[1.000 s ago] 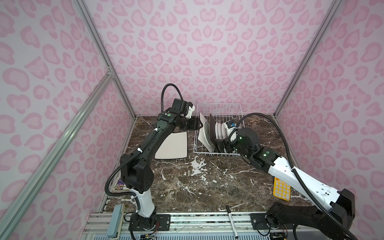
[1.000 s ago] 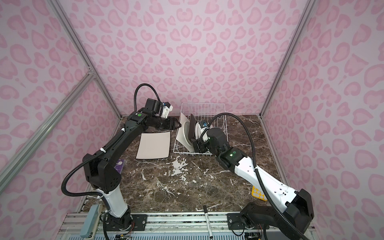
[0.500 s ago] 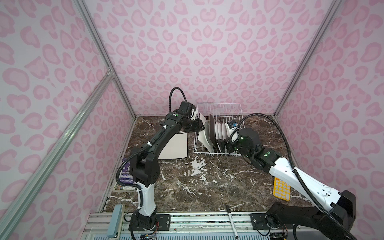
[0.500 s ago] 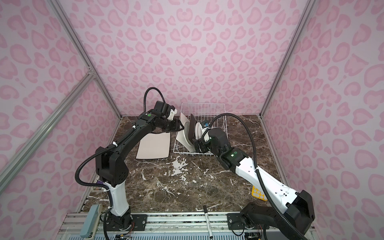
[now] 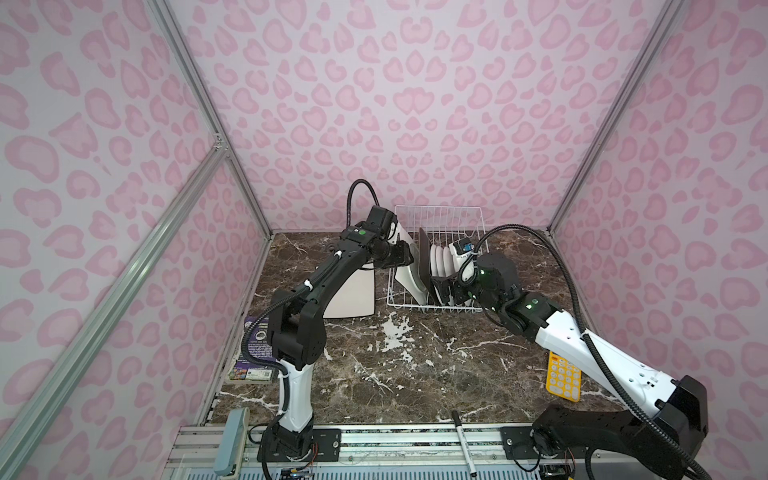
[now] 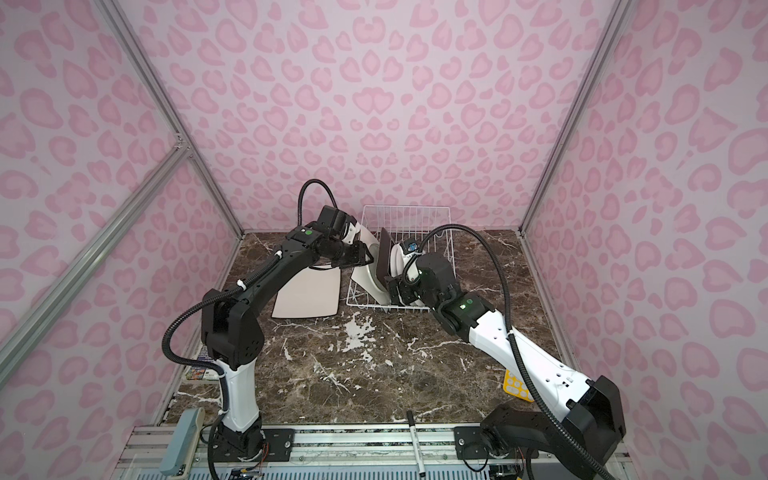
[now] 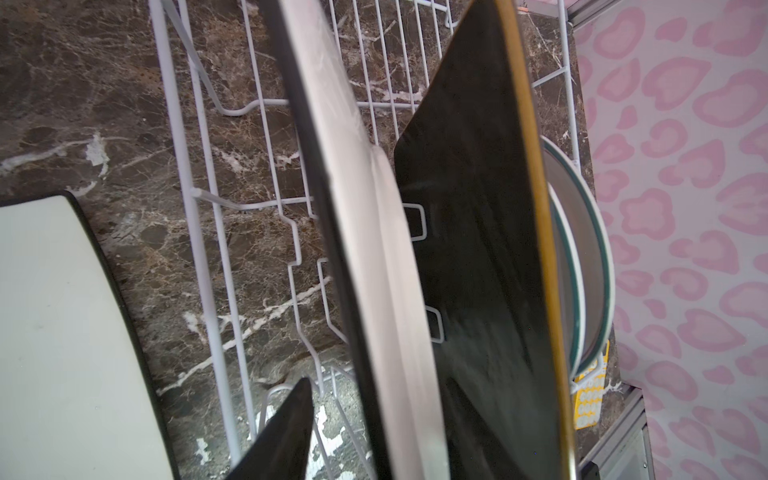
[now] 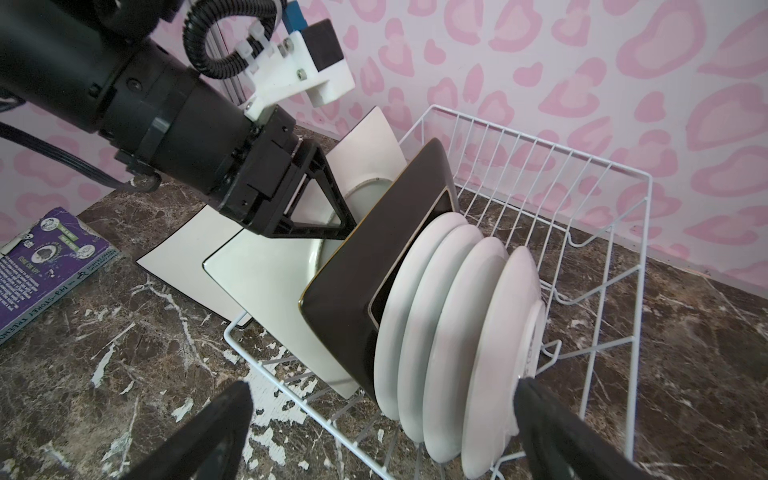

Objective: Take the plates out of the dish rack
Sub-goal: 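Close the left gripper on the upper edge of the front square white plate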

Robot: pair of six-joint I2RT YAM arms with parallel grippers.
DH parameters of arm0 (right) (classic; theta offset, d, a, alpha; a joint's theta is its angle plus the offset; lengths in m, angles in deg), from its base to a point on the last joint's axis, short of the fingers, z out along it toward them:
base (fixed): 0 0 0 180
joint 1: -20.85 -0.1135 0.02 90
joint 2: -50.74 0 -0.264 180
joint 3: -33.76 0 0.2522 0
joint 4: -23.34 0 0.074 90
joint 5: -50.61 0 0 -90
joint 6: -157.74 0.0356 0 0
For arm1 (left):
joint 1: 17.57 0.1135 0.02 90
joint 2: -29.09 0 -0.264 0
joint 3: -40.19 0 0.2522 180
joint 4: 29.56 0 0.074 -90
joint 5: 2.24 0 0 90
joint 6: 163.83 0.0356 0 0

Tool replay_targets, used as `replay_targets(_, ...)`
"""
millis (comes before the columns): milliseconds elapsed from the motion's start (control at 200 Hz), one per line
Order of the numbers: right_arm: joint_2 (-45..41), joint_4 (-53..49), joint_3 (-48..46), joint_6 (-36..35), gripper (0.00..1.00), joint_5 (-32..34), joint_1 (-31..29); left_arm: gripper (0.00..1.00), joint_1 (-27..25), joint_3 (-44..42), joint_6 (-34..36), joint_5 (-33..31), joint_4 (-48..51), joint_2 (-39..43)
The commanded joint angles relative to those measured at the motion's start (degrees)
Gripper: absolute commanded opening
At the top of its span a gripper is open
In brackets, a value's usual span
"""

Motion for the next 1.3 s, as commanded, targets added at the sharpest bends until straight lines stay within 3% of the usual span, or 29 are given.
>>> replay_targets(0, -0.16, 0.03, -0.27, 0.71, 1.00, 0.34, 0.04, 0.48, -0.03, 0.72, -0.16, -1.30, -0.37, -0.90)
replay_targets(445, 0.12, -0.73, 0.01, 0.93, 0.99, 0.52, -0.01, 0.38, -0.83, 0.08, -1.78, -2.75, 0.37, -1.17)
replay_targets(465, 0.08, -0.85, 0.03, 1.00, 0.99, 0.47, -0.01, 0.33, -0.81, 0.09, -1.81, -2.73, 0.40, -1.17)
replay_targets(635, -0.69, -0.59, -0.79, 1.02, 0.99, 0.79, 0.00, 0.22, -0.82, -0.85, -2.33, -3.56, 0.59, -1.00)
replay_targets(795, -1.93, -0.40, -1.77, 0.94, 0.99, 1.72, 0.00, 0.16, -0.83, -1.84, -2.87, -2.87, -0.16, -0.65)
replay_targets(955, -2.22, -0.48, -1.77, 1.08, 0.99, 1.85, -0.01, 0.04, -0.81, -2.80, -3.89, -1.08, -2.10, -0.42)
replay_targets(1295, -2.40, -0.08, -2.16, 1.33, 0.99, 2.17, 0.01, 0.04, -0.84, -2.89, -5.65, 4.26, -6.01, 1.24)
